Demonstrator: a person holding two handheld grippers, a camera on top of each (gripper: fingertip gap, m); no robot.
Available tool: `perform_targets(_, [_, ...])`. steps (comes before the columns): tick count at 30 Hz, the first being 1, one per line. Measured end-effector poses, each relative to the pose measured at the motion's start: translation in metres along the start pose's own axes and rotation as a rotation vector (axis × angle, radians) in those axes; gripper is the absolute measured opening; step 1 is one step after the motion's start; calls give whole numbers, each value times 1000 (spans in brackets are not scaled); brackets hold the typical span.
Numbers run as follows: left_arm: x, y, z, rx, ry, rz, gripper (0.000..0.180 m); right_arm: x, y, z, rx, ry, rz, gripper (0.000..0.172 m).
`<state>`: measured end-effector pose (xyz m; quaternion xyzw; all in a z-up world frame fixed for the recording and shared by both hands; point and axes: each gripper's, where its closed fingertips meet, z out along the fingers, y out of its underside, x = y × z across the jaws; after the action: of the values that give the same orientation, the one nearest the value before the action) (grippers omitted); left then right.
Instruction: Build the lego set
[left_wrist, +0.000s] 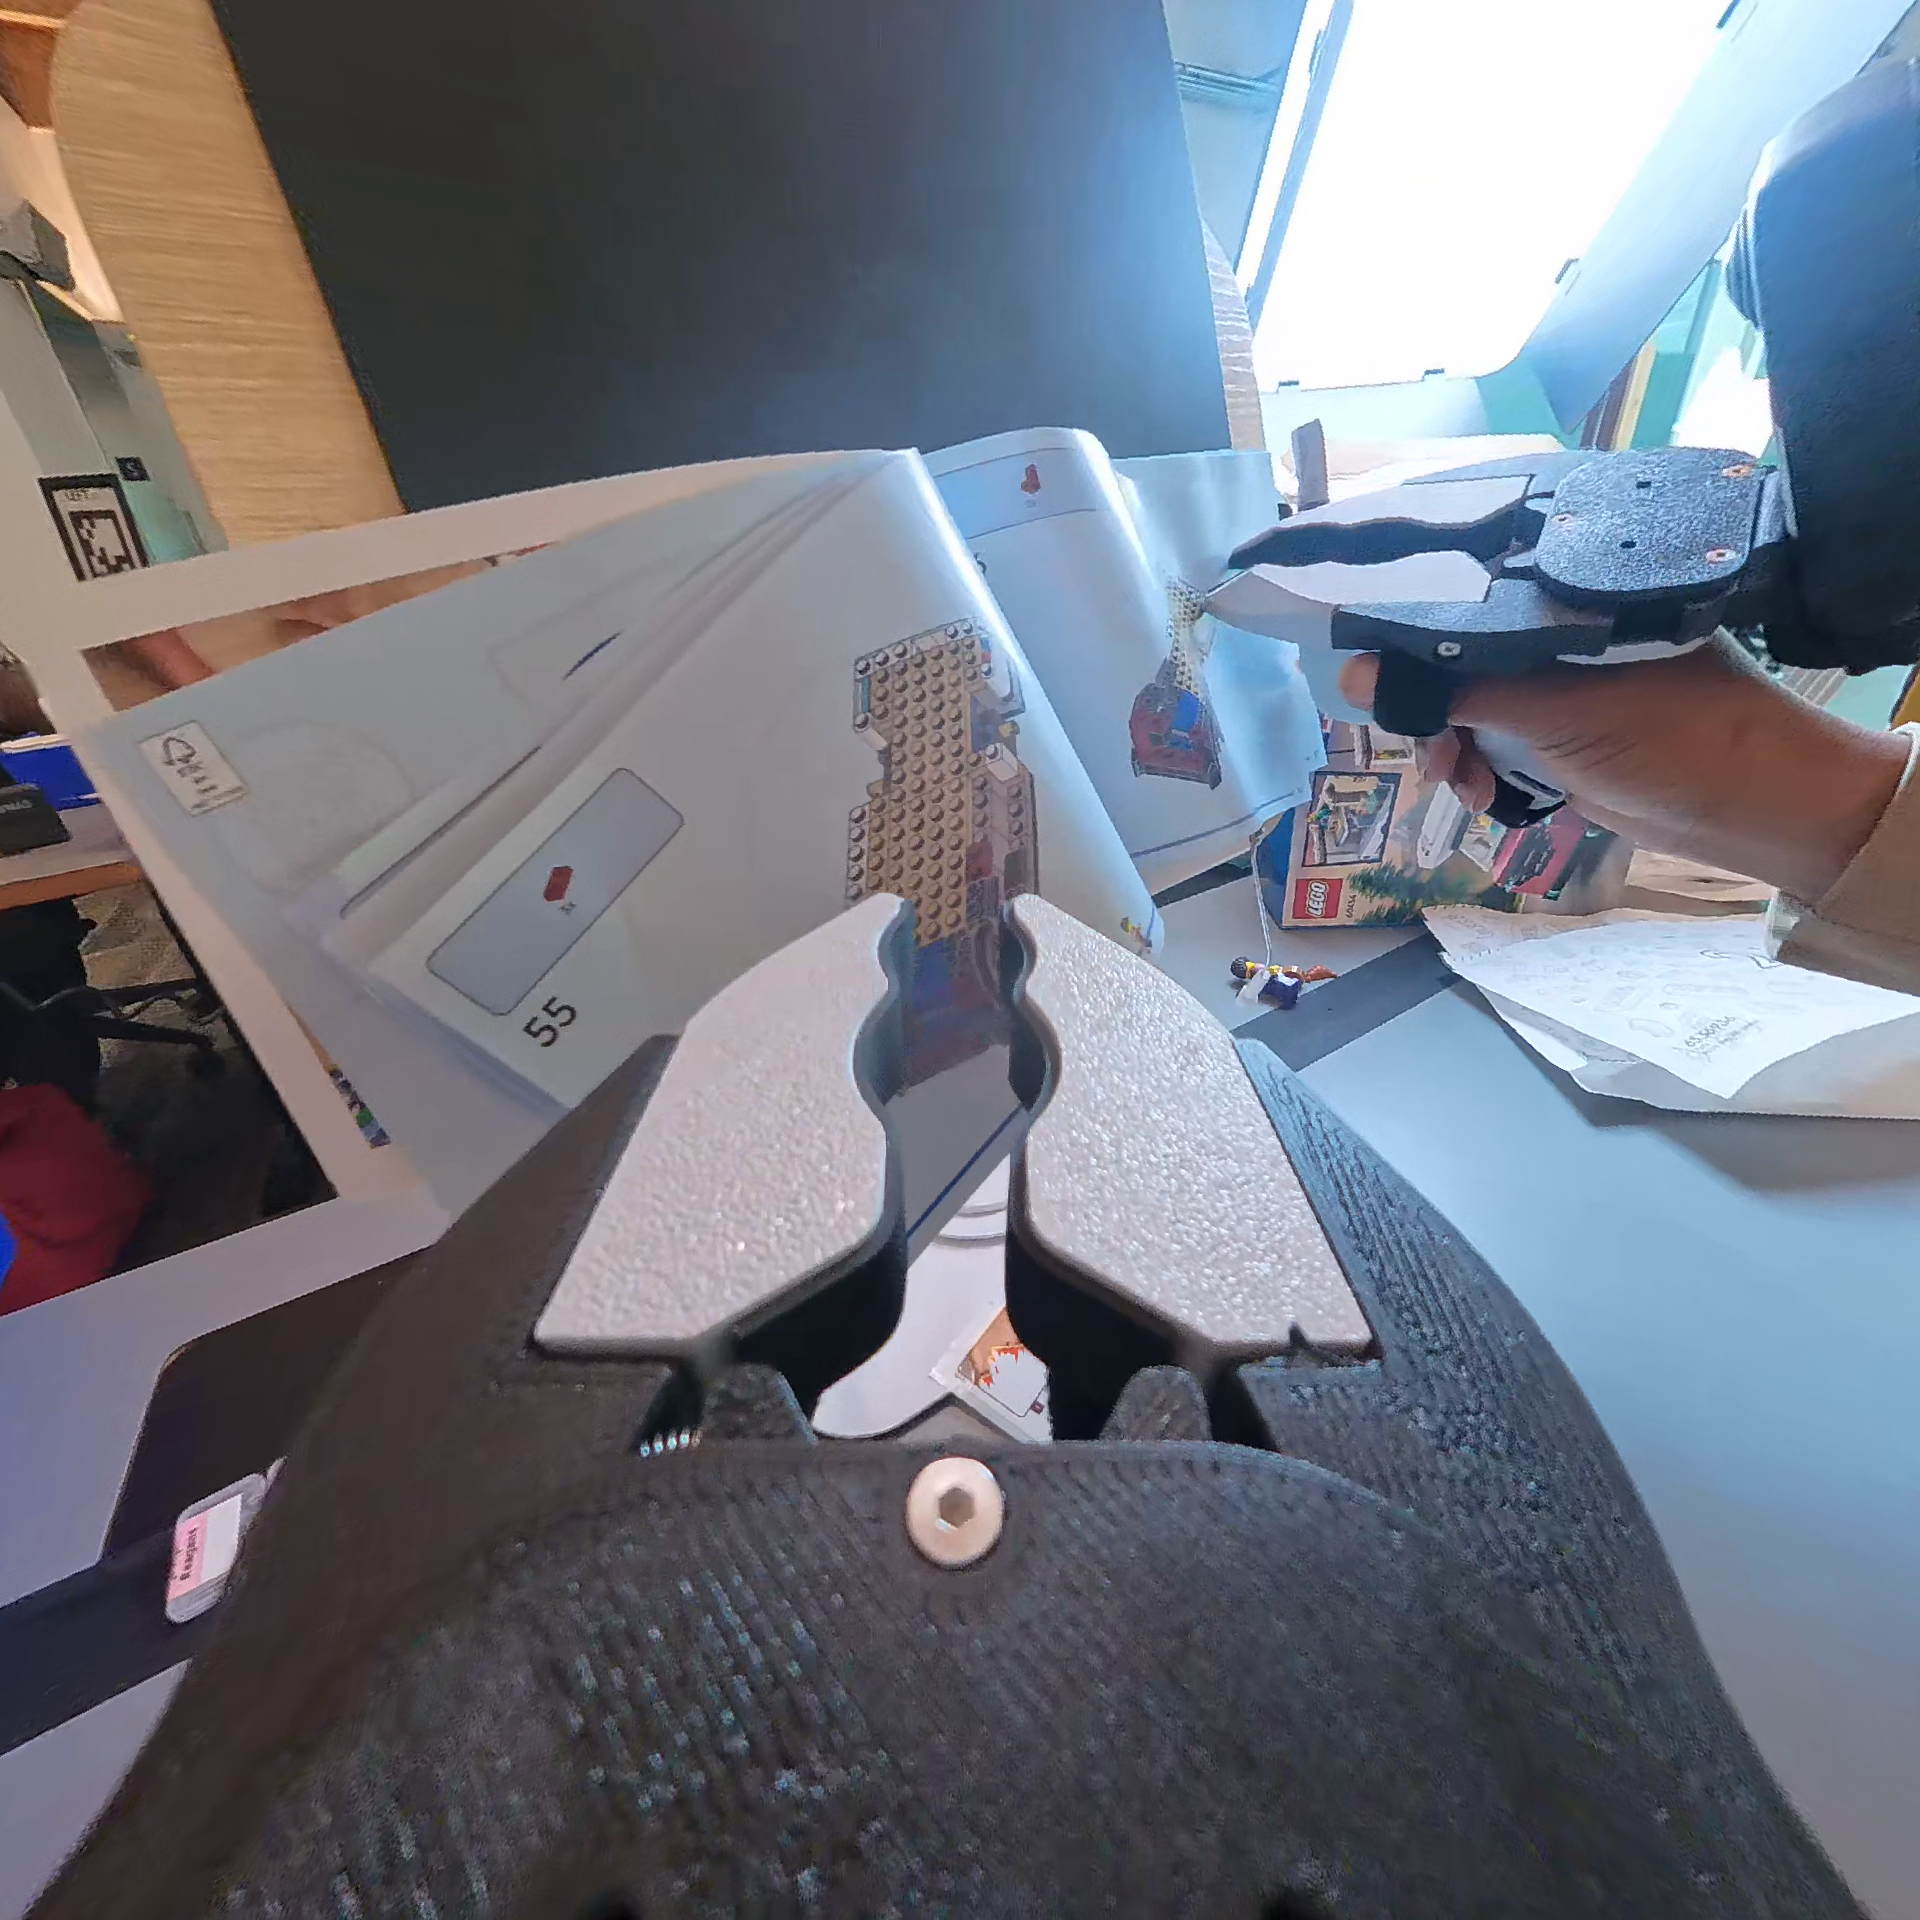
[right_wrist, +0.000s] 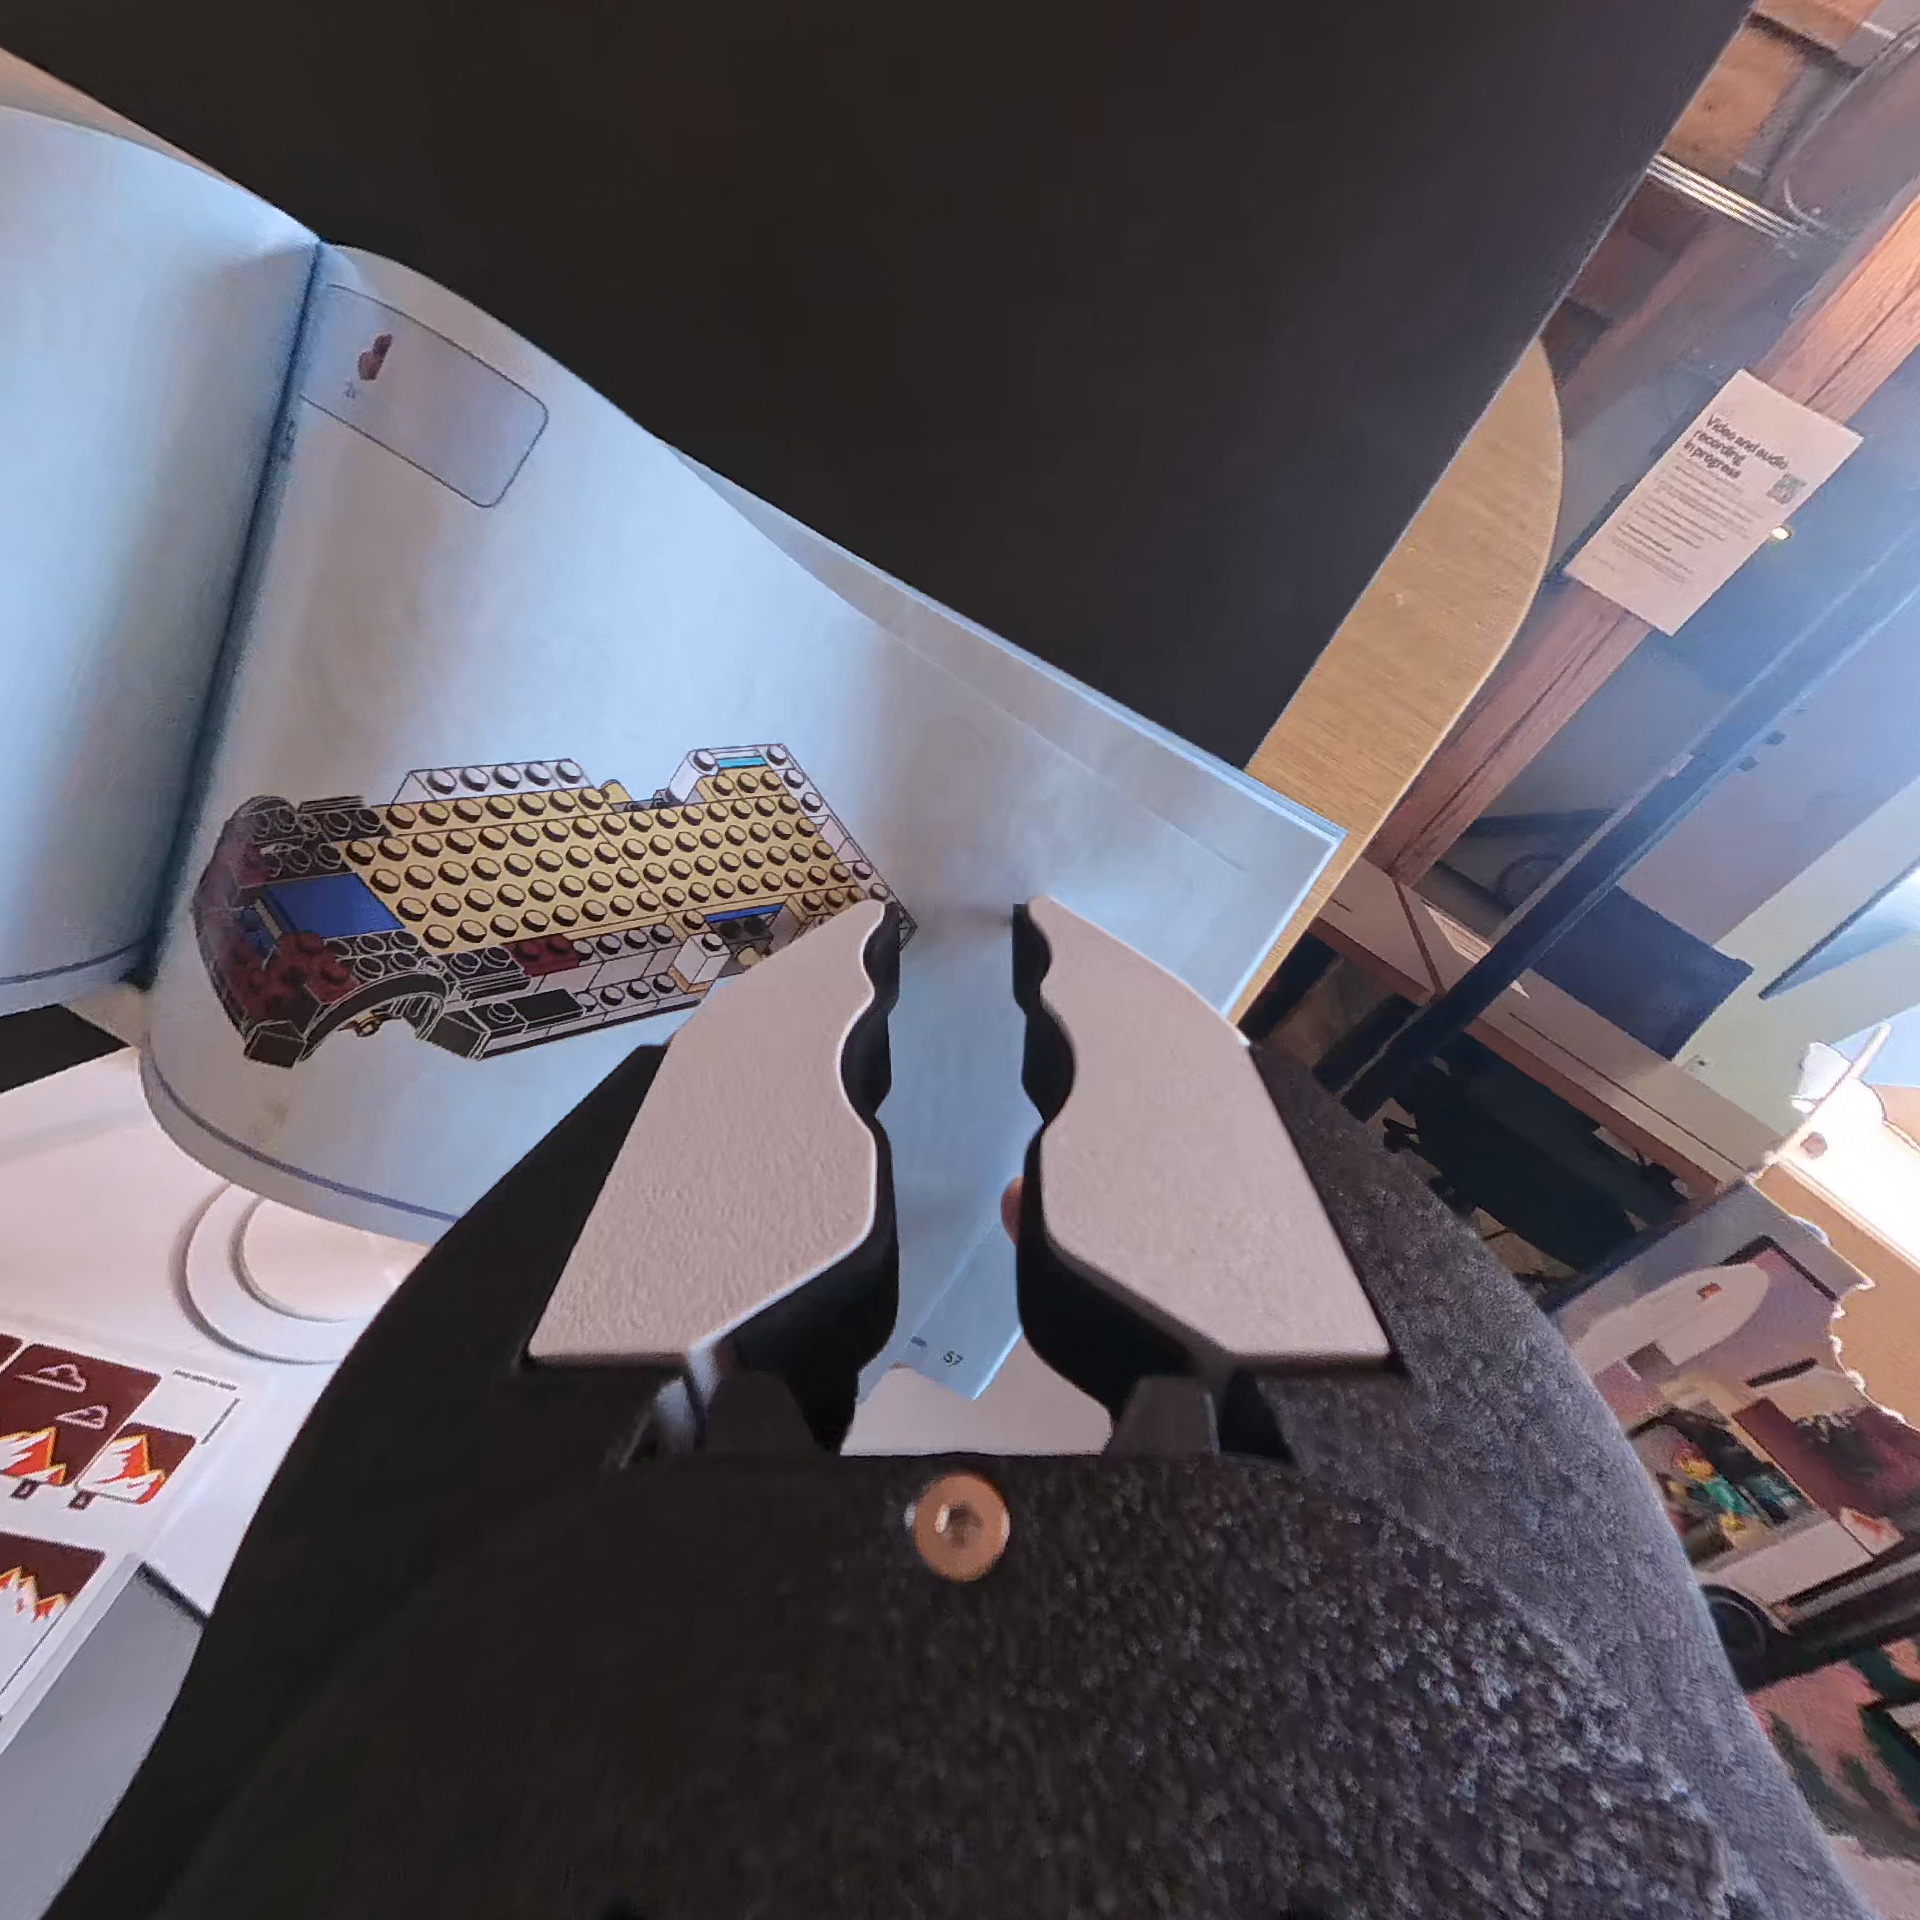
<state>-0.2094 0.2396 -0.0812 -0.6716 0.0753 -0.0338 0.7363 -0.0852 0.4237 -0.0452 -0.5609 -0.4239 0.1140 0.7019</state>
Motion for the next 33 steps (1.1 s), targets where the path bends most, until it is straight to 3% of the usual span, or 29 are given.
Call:
perform_targets(3, [6, 2, 1, -9, 15, 11, 15, -4, 0, -1, 0, -7, -21, 22])
perform_targets(7, [8, 4, 2, -14, 19, 14, 15, 9, -9, 0, 30, 42, 8, 76])
perform_targets(9, [8, 4, 2, -16, 21, 12, 15, 8, -5, 4, 3, 19, 36, 83])
perform_targets(12, [9, 5, 2, -16, 23, 12, 15, 6, -1, 6, -17, 33, -2, 77])
perform_targets(18, [11, 5, 2, -17, 29, 12, 15, -5, 0, 2, -16, -16, -2, 33])
perform_targets(22, [17, 2, 2, -15, 49, 8, 15, -12, -5, -8, 3, -36, -21, 19])
perform_targets(28, [60, -20, 12, -42, 271, -166, 26, -46, -28, -56, 170, -132, -135, 13])
perform_targets(33, [102, -33, 44, -95, 471, -343, 43, -90, -38, -87, 215, -291, -224, 13])
